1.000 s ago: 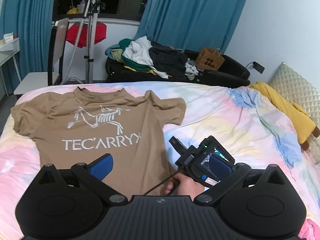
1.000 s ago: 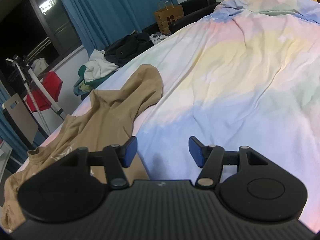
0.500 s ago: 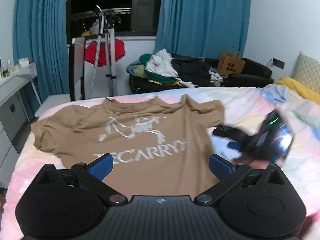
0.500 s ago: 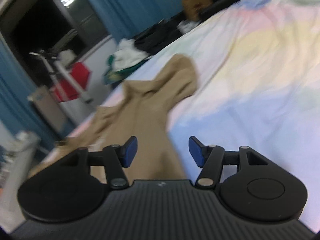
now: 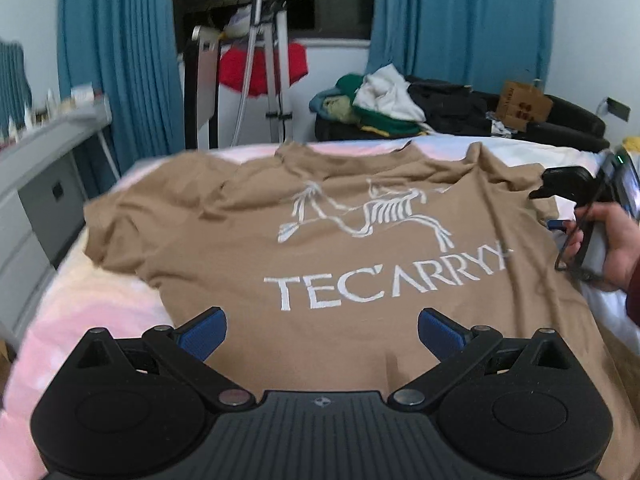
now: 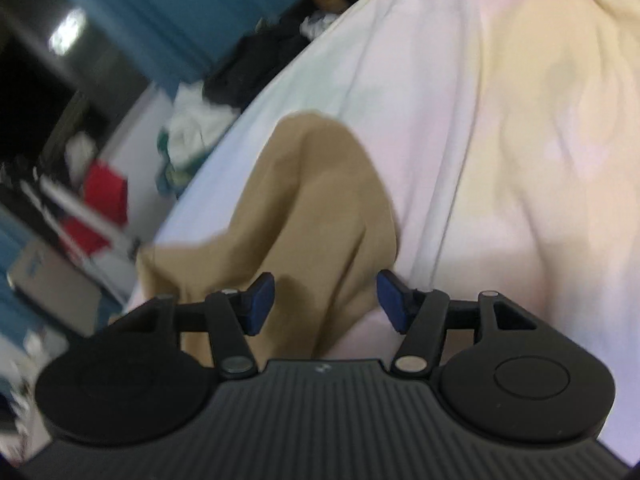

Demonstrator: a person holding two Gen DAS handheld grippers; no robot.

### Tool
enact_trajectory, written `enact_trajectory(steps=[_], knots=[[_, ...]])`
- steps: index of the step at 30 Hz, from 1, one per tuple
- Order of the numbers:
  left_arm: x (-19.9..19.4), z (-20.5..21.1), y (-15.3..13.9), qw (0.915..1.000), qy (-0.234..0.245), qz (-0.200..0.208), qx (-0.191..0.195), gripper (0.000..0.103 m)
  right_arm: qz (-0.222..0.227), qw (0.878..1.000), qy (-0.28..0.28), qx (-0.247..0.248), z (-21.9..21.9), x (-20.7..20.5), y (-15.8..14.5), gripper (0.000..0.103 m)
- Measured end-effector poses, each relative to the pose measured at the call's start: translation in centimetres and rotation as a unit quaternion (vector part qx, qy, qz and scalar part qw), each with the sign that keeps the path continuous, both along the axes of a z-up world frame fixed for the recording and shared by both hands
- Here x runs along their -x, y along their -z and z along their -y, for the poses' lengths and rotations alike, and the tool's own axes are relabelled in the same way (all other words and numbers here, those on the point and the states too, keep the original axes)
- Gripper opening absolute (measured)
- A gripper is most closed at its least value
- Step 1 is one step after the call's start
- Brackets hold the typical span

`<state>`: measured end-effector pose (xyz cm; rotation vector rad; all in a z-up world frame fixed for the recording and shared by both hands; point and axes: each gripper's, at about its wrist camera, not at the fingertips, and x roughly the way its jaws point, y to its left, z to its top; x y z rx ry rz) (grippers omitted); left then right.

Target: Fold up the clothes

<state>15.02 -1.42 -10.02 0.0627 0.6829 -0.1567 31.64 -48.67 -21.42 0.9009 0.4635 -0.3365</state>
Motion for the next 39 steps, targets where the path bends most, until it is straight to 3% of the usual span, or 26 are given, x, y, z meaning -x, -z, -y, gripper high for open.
enact_trajectory(steps=[3,8,10,11,12,14,18,21,26,30,34,37,38,39], knots=[[-1.1,-0.8,0.6,0.9998,-0.012,-0.01,0.015,0.103,0.068,0.998,-0.008,-0.004,0.0,-0.6,1.0,0.093],[-1.9,-1.3,1.1,0.9991,-0.032,-0.017,0.021,0.103,0.091,0.995,-0.025,0.036,-0.2,-3.4,0.5,0.093],[-1.9,-1.3,1.0,0.9989,-0.038,-0.017,0.024,0.103,0.068,0.993,-0.039,0.083,-1.0,-4.6,-0.1,0.053],[-1.9,-1.3,0.9,0.9987,-0.04,-0.017,0.025,0.103,0.033,0.992,-0.046,0.116,-1.6,-5.4,-0.2,0.021],[-1.8,-1.2,0.8,0.9987,-0.04,-0.017,0.027,0.103,0.006,0.989,-0.051,0.141,-2.0,-6.0,-0.4,0.011],[-1.6,-1.0,0.6,0.9989,-0.039,-0.012,0.024,0.103,-0.002,0.982,-0.051,0.181,-2.8,-5.9,-1.8,0.007],[-1.0,-1.1,-0.1,0.9989,-0.045,0.005,0.012,0.103,0.014,0.963,-0.048,0.266,-5.4,-4.3,-6.2,0.006],[-0.4,-1.4,-0.7,0.9986,-0.049,0.016,0.003,0.103,0.033,0.938,-0.054,0.341,-9.3,-2.5,-10.3,0.006],[0.2,-2.6,-2.0,0.9977,-0.061,0.025,0.016,0.103,0.06,0.881,-0.083,0.462,-18.8,0.2,-14.8,0.006],[0.4,-4.1,-2.6,0.9963,-0.075,0.034,0.024,0.103,0.072,0.839,-0.154,0.517,-27.3,1.6,-13.5,0.006],[0.4,-6.1,-2.2,0.9949,-0.079,0.037,0.05,0.103,0.05,0.824,-0.24,0.51,-32.5,1.5,-9.4,0.007],[0.2,-7.6,-1.7,0.9914,-0.077,0.034,0.1,0.103,0.033,0.831,-0.31,0.46,-33.7,1.6,-7.7,0.009],[0.2,-8.0,-1.7,0.9895,-0.076,0.032,0.118,0.103,0.031,0.834,-0.327,0.443,-33.9,2.1,-7.8,0.02],[0.1,-8.3,-1.7,0.9883,-0.074,0.032,0.129,0.103,0.033,0.839,-0.337,0.425,-33.8,2.9,-8.1,0.04]])
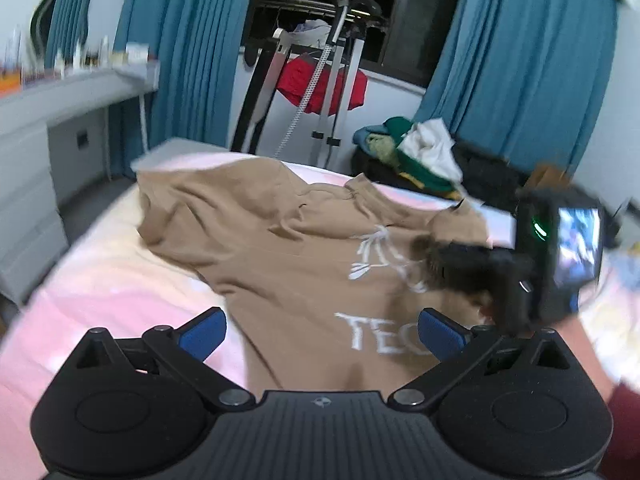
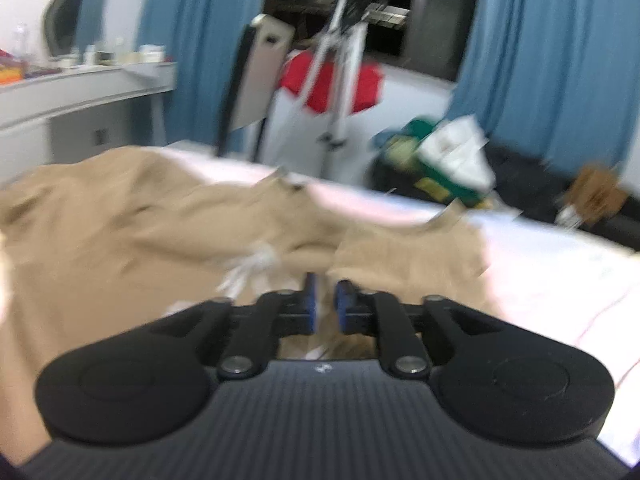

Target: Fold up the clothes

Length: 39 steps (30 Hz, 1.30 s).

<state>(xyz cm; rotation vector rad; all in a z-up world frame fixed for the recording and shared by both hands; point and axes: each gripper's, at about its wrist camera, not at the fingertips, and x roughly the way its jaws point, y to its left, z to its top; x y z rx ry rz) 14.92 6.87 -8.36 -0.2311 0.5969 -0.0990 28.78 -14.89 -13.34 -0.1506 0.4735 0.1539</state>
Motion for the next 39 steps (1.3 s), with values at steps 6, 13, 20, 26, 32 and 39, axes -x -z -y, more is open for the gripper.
enact_trajectory(steps=[6,13,20,26,32,39], knots=[[0.3,0.8,0.4,0.9997,0.02,0.011,0.008,0.103,0.003,0.992,0.053,-0.115,4.3,8.9,-3.6,0.073],[1.2,3.7,2.1,0.9991,0.039,0.0,-0.014,0.098,0.002,0.958,0.209,-0.195,11.4,16.5,-4.2,0.074],[-1.3,10.3,2.5,0.9971,0.04,-0.008,-0.064,0.088,0.063,0.946,0.258,-0.187,14.6,18.7,-3.9,0.073],[-9.0,15.5,3.7,0.9996,0.016,-0.018,-0.014,0.083,0.042,0.932,0.272,-0.237,18.0,18.2,-1.9,0.073],[-17.2,17.9,5.6,0.9991,-0.025,-0.027,-0.02,0.067,0.005,0.907,0.298,-0.299,21.0,16.9,0.5,0.073],[-22.2,13.5,5.1,0.9955,-0.035,-0.035,0.08,0.01,0.0,0.892,0.307,-0.331,22.0,16.8,1.2,0.074]])
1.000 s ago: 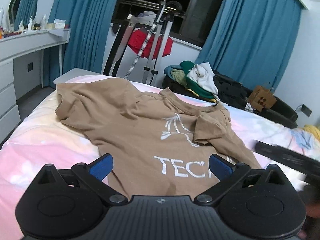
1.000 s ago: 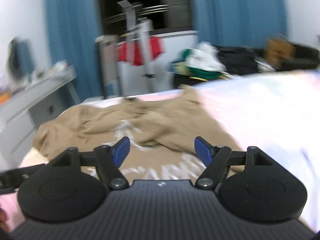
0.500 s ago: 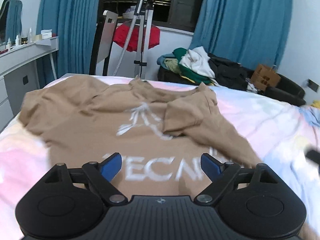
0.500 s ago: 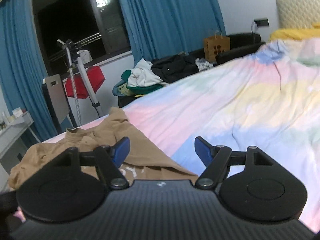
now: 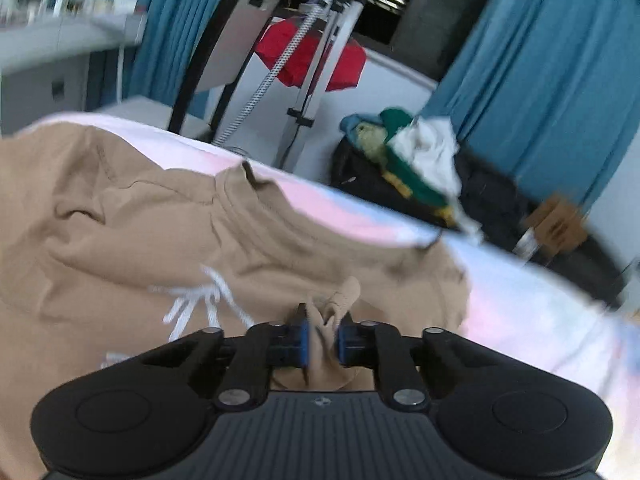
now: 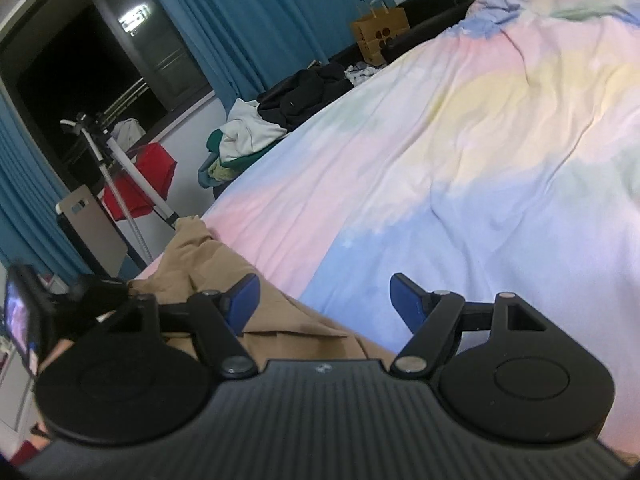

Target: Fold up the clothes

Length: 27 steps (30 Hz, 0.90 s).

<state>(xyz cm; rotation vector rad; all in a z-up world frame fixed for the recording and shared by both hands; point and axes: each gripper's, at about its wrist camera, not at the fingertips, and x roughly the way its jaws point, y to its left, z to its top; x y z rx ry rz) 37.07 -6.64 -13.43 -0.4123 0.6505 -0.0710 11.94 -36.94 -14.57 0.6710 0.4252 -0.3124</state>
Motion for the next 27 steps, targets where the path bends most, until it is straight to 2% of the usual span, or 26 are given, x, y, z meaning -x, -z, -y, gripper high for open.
enact_trajectory(steps=[2,5,7,10,11,12,14,15,19,22,27], knots=[[-1.0,-1.7,-0.1,0.9998,-0.011,-0.017,-0.006,0.008,-0.001,1.0,-0.003,-0.003,-0.1,-0.2,0.0,0.074],[-2.3,-3.3,1.3,0.9945,-0.047,-0.069,-0.064,0.009,-0.003,1.0,-0.011,0.001,-0.5,-0.4,-0.1,0.074],[-3.3,-3.9,2.5,0.9896,-0.046,-0.108,-0.083,0.009,-0.004,1.0,-0.018,0.006,-0.7,-0.5,-0.2,0.074],[-3.0,-4.1,2.1,0.9901,-0.033,-0.101,-0.092,0.015,-0.009,0.999,-0.027,0.015,-1.1,-0.7,-0.3,0.073],[-2.5,-4.1,1.7,0.99,-0.032,-0.097,-0.098,0.024,-0.01,0.999,-0.028,0.019,-1.2,-0.7,-0.4,0.074],[-1.9,-3.8,1.1,0.9898,-0.034,-0.091,-0.105,0.028,-0.01,0.999,-0.03,0.023,-1.3,-0.7,-0.5,0.074],[-0.5,-3.1,-0.2,0.9892,-0.038,-0.077,-0.119,0.049,-0.006,0.999,-0.031,0.032,-1.5,-0.6,-0.8,0.074],[0.3,-2.7,-0.9,0.9894,-0.036,-0.069,-0.123,0.053,-0.005,0.999,-0.03,0.035,-1.5,-0.5,-0.9,0.074],[3.8,-0.2,-3.7,0.9922,-0.018,-0.041,-0.116,0.055,0.004,0.999,-0.026,0.04,-1.5,-0.2,-1.4,0.074],[5.5,3.3,-4.2,0.993,0.005,-0.032,-0.114,0.055,0.007,0.999,-0.02,0.043,-1.4,0.0,-1.6,0.074],[4.1,9.0,-0.9,0.9861,0.017,-0.051,-0.157,0.055,0.005,0.999,-0.018,0.039,-1.1,-0.1,-1.4,0.074]])
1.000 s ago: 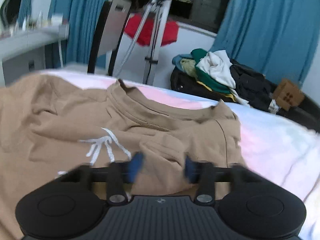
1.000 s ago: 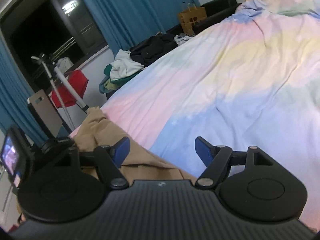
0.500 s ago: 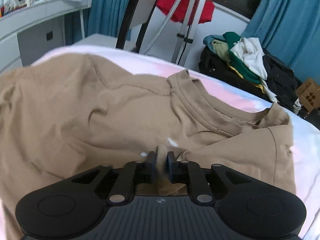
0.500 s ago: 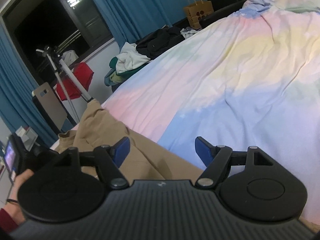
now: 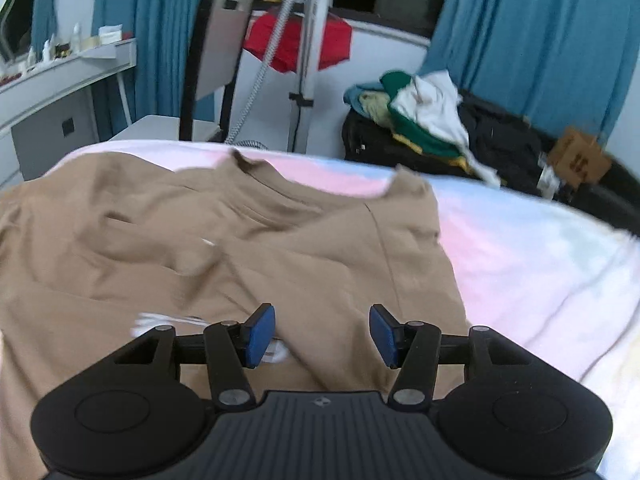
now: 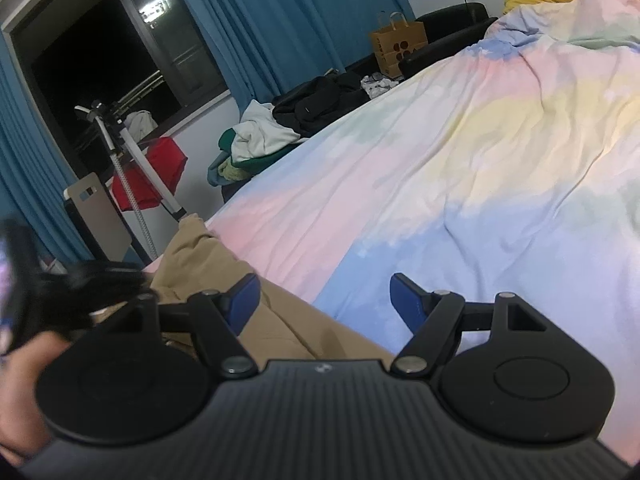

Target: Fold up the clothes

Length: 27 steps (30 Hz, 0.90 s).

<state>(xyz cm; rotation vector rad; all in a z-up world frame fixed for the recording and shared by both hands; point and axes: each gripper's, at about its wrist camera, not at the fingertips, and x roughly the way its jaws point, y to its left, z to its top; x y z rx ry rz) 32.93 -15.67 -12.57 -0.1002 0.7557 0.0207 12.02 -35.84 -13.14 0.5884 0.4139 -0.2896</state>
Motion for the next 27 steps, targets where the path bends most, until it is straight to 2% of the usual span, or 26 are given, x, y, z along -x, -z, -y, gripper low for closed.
enact_trajectory(steps=[3,6,7,8,9,11,13,20,23,27], knots=[[-2.0,1.6,2.6,0.9994,-0.013,-0.017,-0.026,0.055,-0.002,1.0,-0.003,-0.004,0.1,-0.1,0.2,0.074],[-2.4,2.0,3.5,0.9987,-0.019,-0.014,-0.046,0.054,0.0,1.0,-0.008,-0.007,0.0,-0.3,0.3,0.074],[-2.5,2.2,3.8,0.9983,-0.02,-0.012,-0.053,0.048,-0.001,1.0,-0.01,-0.008,0.0,-0.3,0.4,0.074],[-2.4,2.2,3.7,0.998,-0.021,-0.01,-0.059,0.035,-0.003,1.0,-0.011,-0.01,0.0,-0.4,0.4,0.074],[-2.3,2.2,3.7,0.9979,-0.02,-0.01,-0.061,0.029,-0.003,1.0,-0.012,-0.013,0.1,-0.4,0.5,0.074],[-1.9,1.6,3.2,0.9986,-0.014,-0.018,-0.047,0.01,-0.004,1.0,-0.014,-0.016,0.0,-0.5,0.6,0.074],[-1.3,0.3,2.4,0.9994,-0.013,-0.021,-0.025,0.007,-0.002,1.0,-0.013,-0.013,-0.1,-0.4,0.6,0.074],[3.0,-5.9,-1.2,0.998,-0.017,-0.03,0.053,0.005,-0.001,1.0,-0.013,0.0,-0.5,-0.1,0.1,0.074],[4.7,-9.1,-0.9,0.9954,-0.045,-0.037,0.076,0.005,-0.002,1.0,-0.02,0.006,-0.8,0.0,-0.2,0.074],[3.7,-11.5,2.1,0.9908,-0.066,-0.068,0.097,0.005,-0.006,0.998,-0.068,0.018,-1.6,-0.3,-0.7,0.074]])
